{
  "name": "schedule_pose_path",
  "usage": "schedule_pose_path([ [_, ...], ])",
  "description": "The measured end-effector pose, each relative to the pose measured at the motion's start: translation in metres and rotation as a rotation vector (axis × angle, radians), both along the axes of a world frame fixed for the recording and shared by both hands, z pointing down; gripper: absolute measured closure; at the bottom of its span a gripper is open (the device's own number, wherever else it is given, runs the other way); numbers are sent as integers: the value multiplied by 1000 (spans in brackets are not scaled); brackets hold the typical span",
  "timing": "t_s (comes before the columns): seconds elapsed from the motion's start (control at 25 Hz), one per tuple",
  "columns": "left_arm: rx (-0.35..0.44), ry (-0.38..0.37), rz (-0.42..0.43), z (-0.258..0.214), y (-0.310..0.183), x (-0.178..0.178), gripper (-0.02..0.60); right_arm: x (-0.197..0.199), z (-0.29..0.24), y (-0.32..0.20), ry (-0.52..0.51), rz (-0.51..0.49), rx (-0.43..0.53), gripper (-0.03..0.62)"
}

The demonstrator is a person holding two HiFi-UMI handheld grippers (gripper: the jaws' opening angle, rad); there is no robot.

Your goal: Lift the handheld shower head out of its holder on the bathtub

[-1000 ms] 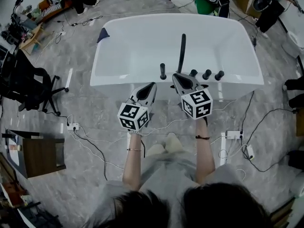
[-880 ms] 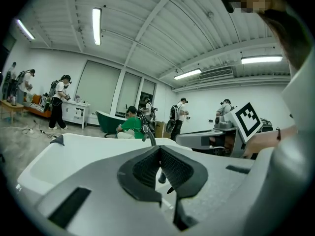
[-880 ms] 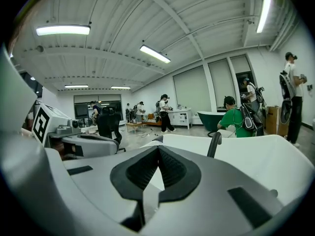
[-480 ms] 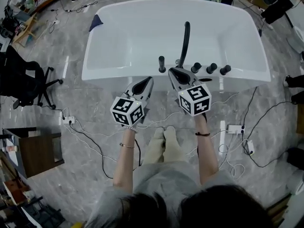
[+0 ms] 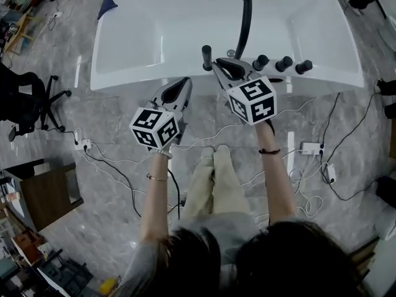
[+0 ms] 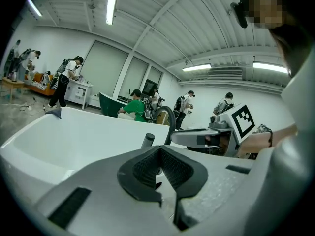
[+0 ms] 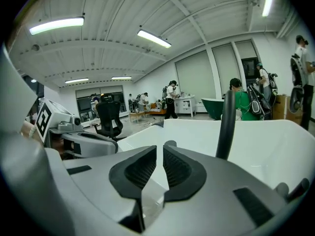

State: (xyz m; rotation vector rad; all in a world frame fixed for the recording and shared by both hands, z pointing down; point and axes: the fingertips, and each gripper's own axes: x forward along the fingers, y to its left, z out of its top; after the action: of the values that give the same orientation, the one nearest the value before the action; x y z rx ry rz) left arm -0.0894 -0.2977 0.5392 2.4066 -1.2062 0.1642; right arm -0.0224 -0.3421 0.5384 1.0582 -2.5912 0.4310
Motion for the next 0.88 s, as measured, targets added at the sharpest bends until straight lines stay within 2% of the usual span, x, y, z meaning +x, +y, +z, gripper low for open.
schedule_pose_path([
  [0.24, -24, 8, 15, 25, -8, -5, 575, -3, 47, -9, -10, 34, -68, 540],
  [0.4, -43, -1, 24, 44, -12, -9, 575, -7, 69, -22, 24, 29, -81, 508],
  [0.6, -53, 19, -3, 58, -23, -29, 575, -18, 82, -33, 58, 17, -77, 474],
  [0.88, -61, -4, 5, 71, -30, -37, 575, -24, 107, -49, 63, 34, -100, 434],
])
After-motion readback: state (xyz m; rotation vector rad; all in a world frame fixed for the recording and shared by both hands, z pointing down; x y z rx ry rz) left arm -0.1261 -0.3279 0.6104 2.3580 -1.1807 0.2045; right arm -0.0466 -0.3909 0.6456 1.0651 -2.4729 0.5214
